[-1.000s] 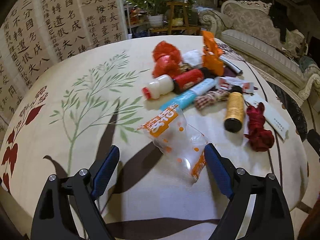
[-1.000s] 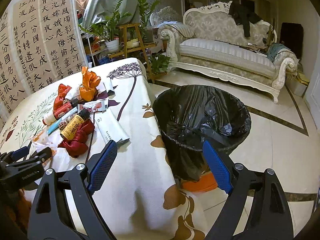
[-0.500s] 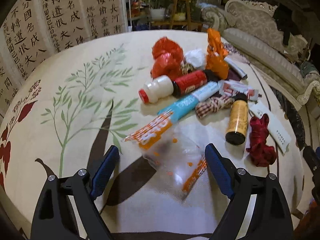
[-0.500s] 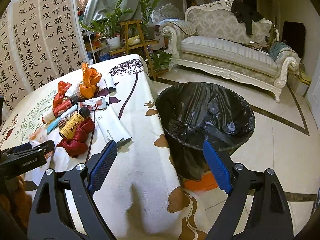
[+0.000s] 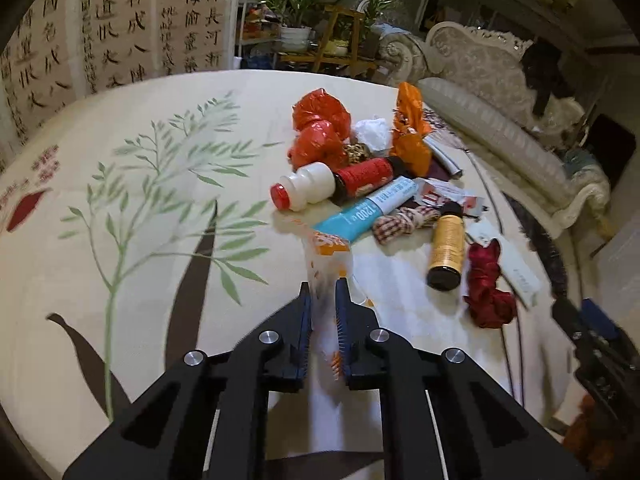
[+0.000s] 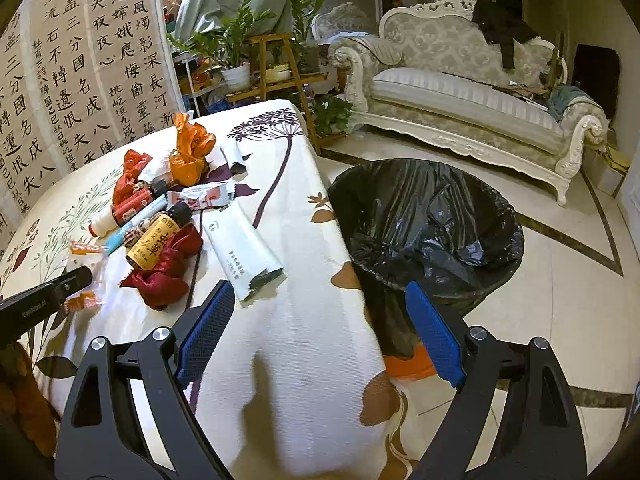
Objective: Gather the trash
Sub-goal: 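Grasp the red ribbon with the right tool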
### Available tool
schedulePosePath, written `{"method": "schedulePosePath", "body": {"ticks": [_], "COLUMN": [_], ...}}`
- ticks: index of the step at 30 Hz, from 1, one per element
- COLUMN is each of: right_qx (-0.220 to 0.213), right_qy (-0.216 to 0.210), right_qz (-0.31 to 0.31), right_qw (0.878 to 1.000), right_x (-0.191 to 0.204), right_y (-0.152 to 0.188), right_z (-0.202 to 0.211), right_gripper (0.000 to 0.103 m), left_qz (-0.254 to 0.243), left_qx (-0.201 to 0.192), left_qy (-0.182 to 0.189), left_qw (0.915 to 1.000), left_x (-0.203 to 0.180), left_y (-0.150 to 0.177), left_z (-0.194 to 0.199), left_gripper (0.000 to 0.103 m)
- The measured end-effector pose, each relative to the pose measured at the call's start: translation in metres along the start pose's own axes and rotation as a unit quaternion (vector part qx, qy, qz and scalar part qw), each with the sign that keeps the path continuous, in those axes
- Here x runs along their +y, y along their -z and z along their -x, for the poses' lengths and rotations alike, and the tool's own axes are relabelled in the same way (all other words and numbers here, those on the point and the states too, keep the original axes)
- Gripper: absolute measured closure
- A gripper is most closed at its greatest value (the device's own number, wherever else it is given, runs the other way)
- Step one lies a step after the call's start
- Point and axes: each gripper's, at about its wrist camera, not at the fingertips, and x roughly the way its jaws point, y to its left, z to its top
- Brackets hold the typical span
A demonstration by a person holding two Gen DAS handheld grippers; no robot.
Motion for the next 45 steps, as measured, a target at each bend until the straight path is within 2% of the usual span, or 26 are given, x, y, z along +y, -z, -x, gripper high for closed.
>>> {"method": "schedulePosePath", "body": {"ticks": [8, 13, 14, 16, 23, 25, 28, 32, 34, 45], "right_qx": [-0.002, -0.005, -0.006, -0.003, 0.007, 0.012, 0.025, 0.042, 0.045, 0.028], "right_qy": [-0.016, -0.036, -0.041, -0.048, -0.072, -0.072, -0.073, -0.086, -0.091, -0.087], "right_qz": [0.017, 0.033, 0.039, 0.044, 0.068, 0.072, 0.071, 0.060, 0.057, 0.063], "right_qw": [1.000, 0.999, 0.998, 0.998, 0.995, 0.995, 0.995, 0.994, 0.993, 0.994], "right_x": [0.019, 0.038, 0.045, 0.053, 0.082, 0.086, 0.088, 0.084, 0.083, 0.084], "right_y": [-0.003, -0.006, -0.007, -0.008, -0.009, -0.008, -0.006, -0.004, -0.003, -0.002], "right_z": [0.006, 0.009, 0.010, 0.009, 0.000, -0.004, -0.013, -0.020, -0.022, -0.016], "right_gripper": [0.018, 0.018, 0.019, 0.029, 0.032, 0.040, 0.046, 0.068, 0.083, 0.090], "left_qz": [-0.006, -0.012, -0.012, -0.010, 0.007, 0.011, 0.012, 0.016, 0.016, 0.011], "left_qx": [-0.018, -0.034, -0.036, -0.039, -0.047, -0.045, -0.041, -0.033, -0.033, -0.035], "left_qy": [0.002, -0.010, -0.011, -0.011, 0.005, 0.007, 0.008, 0.011, 0.013, 0.024], "left_qw": [0.9998, 0.9993, 0.9992, 0.9991, 0.9988, 0.9989, 0.9990, 0.9993, 0.9992, 0.9990], "left_x": [0.001, 0.005, 0.006, 0.009, 0.019, 0.020, 0.022, 0.023, 0.024, 0.017], "left_y": [0.003, 0.004, 0.004, 0.004, 0.002, 0.002, 0.004, 0.006, 0.005, 0.002], "left_z": [0.017, 0.030, 0.031, 0.035, 0.044, 0.043, 0.040, 0.035, 0.035, 0.036], "left_gripper": [0.094, 0.094, 0.094, 0.094, 0.094, 0.094, 0.094, 0.094, 0.094, 0.094]}}
